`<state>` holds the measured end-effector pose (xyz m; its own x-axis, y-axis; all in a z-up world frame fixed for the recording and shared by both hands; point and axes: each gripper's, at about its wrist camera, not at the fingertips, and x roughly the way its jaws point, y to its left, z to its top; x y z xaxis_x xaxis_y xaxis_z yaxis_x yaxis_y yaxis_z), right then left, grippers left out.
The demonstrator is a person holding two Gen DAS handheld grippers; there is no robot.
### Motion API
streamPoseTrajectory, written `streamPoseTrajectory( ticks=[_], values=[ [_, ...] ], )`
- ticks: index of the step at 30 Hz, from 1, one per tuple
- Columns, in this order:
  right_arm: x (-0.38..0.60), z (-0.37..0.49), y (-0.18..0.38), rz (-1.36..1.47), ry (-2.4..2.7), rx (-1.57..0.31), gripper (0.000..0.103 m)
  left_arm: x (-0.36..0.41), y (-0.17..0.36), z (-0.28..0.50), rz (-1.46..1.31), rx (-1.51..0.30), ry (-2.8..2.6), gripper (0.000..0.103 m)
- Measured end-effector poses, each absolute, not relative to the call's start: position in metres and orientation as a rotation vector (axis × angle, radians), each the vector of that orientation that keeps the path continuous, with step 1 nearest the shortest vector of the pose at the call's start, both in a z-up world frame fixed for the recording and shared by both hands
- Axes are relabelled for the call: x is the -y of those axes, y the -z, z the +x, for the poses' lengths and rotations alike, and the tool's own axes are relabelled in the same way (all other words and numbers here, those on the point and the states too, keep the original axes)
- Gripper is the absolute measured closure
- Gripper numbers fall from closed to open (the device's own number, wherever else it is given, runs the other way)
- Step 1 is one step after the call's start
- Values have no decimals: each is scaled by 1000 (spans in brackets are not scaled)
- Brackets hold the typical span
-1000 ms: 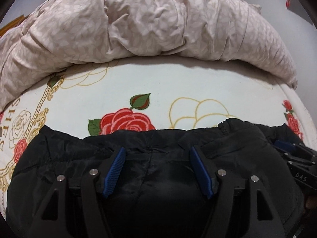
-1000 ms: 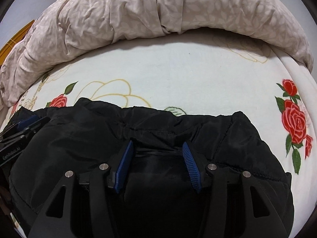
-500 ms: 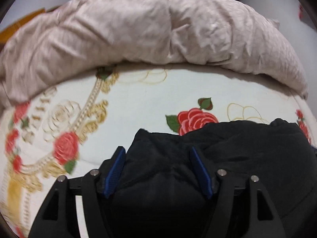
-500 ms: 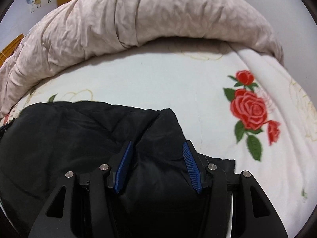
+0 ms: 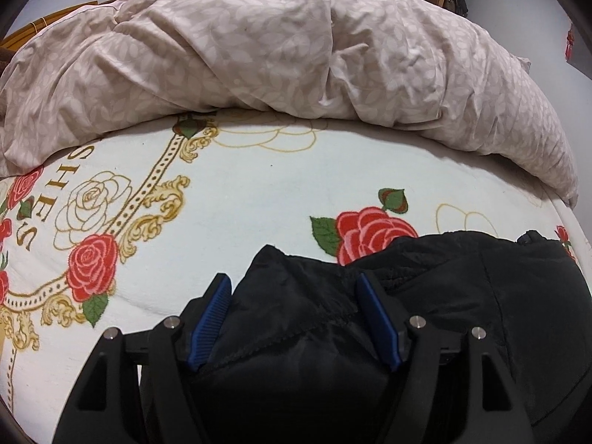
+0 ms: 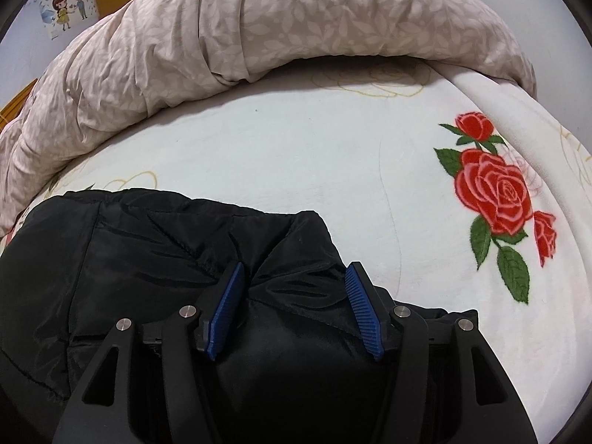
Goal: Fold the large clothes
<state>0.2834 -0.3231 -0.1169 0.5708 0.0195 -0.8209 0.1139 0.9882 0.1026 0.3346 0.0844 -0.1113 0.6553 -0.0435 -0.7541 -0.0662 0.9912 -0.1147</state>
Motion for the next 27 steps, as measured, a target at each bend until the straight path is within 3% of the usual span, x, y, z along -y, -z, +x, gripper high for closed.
streamPoseTrajectory(
  ticks=[5, 13, 18, 27],
  values=[
    [316, 280, 98, 64, 100, -982, 46, -81, 89, 335, -90, -894, -41, 31],
    [253, 235, 15, 1, -19, -833, 46, -57, 8, 282, -148, -754, 52, 31],
    [206, 244, 53, -31, -96, -924, 46, -33, 26, 283, -72, -769, 59, 30],
    [211, 275, 93, -12, -73, -958, 45, -98, 62, 319, -176, -901, -55, 29]
  ],
)
